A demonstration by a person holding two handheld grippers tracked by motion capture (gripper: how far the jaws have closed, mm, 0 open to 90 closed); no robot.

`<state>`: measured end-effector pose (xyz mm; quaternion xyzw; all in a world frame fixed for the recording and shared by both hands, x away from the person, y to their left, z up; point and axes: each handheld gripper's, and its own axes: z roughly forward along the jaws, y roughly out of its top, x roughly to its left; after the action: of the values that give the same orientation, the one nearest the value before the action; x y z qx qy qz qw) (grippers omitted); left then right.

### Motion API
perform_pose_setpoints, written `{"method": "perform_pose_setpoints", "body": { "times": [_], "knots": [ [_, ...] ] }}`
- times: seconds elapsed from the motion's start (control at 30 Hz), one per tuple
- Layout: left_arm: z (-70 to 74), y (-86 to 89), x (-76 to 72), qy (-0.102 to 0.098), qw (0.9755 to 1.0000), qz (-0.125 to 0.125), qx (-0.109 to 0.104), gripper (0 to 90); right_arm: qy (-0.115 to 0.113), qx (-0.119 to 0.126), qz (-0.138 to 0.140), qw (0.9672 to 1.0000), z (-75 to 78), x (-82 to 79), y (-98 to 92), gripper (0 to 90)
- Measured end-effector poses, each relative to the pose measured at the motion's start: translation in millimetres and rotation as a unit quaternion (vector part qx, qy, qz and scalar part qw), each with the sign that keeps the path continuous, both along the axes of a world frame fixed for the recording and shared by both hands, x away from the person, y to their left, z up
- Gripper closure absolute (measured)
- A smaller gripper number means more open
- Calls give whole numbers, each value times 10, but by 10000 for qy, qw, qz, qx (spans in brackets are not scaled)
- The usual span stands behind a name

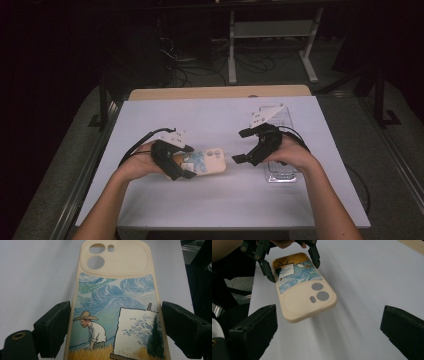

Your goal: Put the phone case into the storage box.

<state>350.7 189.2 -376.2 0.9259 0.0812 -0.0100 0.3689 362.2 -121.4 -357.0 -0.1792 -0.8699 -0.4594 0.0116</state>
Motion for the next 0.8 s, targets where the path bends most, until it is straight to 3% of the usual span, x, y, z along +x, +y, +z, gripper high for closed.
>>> {"method": "perform_pose_setpoints", "body": {
  "times": [0.1,0.17,0.47,0.73,0.8],
  "knots": [
    [2,-8,-9,8,10000,-36,8,114,-7,-14,78,10000,-10,-8,22,7],
    [6,-15,-14,-6,10000,-69,26,114,-144,-98,155,9997,-20,6,24,7],
    [18,-54,-45,-61,9998,-203,42,114,-69,-109,261,9996,-33,-34,95,7],
    [31,-99,-67,-86,9995,-287,64,114,-250,-210,422,9986,-55,-39,141,7],
    [37,-108,-69,-111,9994,-309,56,114,-169,-215,403,9988,-56,-56,158,7]
  ]
}}
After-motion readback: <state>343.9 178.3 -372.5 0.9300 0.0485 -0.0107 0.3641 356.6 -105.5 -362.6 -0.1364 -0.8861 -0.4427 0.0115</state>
